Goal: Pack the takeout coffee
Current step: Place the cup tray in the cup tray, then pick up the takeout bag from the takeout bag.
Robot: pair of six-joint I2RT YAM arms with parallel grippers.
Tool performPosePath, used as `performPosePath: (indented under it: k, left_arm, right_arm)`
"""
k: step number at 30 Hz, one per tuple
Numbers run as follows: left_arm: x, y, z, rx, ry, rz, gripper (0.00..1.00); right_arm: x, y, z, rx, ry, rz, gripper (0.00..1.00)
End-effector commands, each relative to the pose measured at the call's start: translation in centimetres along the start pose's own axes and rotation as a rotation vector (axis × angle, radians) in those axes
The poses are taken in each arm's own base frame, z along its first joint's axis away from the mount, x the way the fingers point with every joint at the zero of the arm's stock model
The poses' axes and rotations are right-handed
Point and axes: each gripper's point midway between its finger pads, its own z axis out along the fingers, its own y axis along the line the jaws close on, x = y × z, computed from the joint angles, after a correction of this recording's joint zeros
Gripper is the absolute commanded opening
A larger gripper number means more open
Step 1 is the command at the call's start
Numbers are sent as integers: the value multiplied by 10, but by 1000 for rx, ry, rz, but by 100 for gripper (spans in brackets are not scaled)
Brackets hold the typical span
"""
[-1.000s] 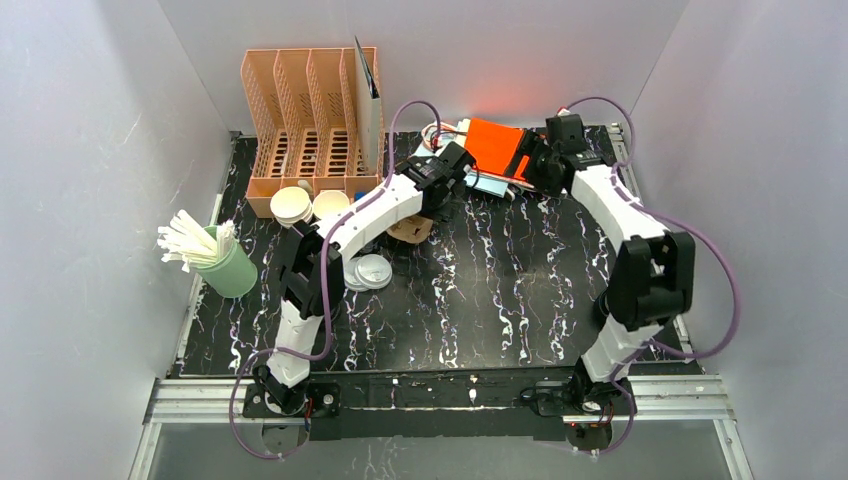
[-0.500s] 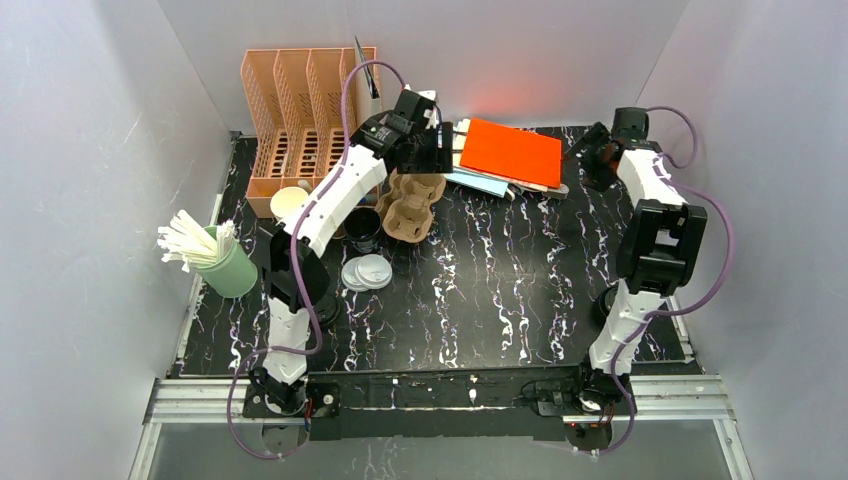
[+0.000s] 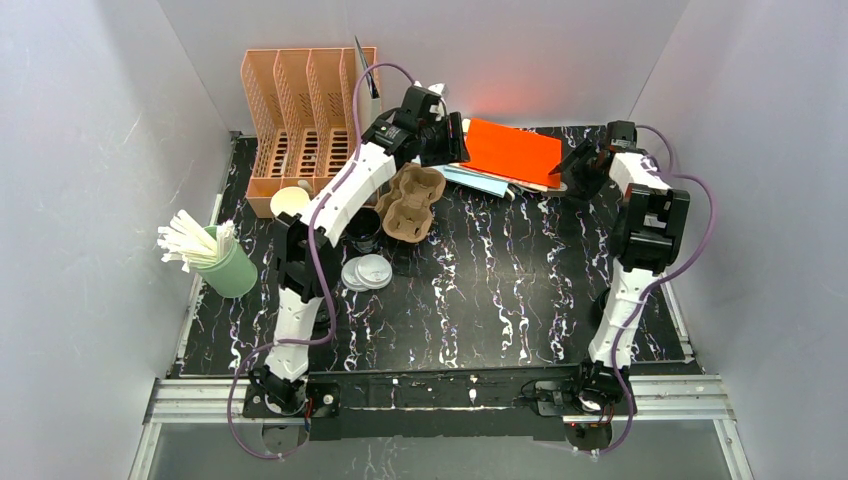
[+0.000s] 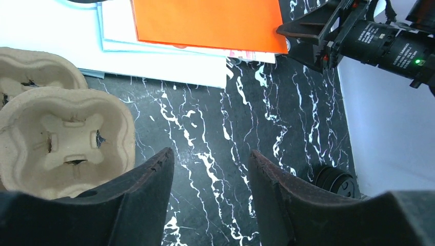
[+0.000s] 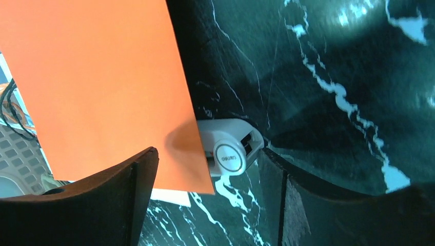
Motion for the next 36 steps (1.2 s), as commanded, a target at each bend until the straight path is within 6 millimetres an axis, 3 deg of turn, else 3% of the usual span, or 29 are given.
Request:
performPosePath:
  k: [1,6,8,10,12,15,18,23,26,29,30,36]
  left_arm:
    - [-15,-10,-39,36,-52,-32,52]
    - [-11,-9,-60,26,-62,-22,52]
    - [-15,-10,-67,23,-73,-15,52]
    - [-15,-10,-70,18,-73,-13,52]
    - [-15,-10,-70,17,-72,-14,52]
    - [-13,-9,-68,17,-60,-18,52]
    - [-9,-9,-65,20,-43,-19,51]
    - [-7,-8,-66,12,-30,-19,50]
    - [-6,-7,-66,8,-28,-18,50]
    - [-5,-6,-65,5,-23,-18,50]
    - [-4,-6,-66,5,-20,-19,50]
    - [-6,-6,-69,-3,-26,-18,49]
  right_arm:
    - [-35,23,1,-73,-85,-101,79]
    - [-49,14,12,-14,-109,-158,80]
    - [-53,9,15,10,-120,-177,85]
    - [-57,11,16,0,-139,-197,90]
    - [-57,18,21,-57,-131,-216,88]
    - [-51,35,27,-166,-87,-224,75]
    - [-50,44,32,-222,-71,-215,72]
    - [-51,58,28,-313,-55,-181,56]
    - [-54,66,18,-378,-47,-148,37]
    - [-62,72,4,-414,-68,-131,5]
    - [-64,74,-2,-421,-74,-132,1]
    - [-71,98,-46,-460,-111,-189,1]
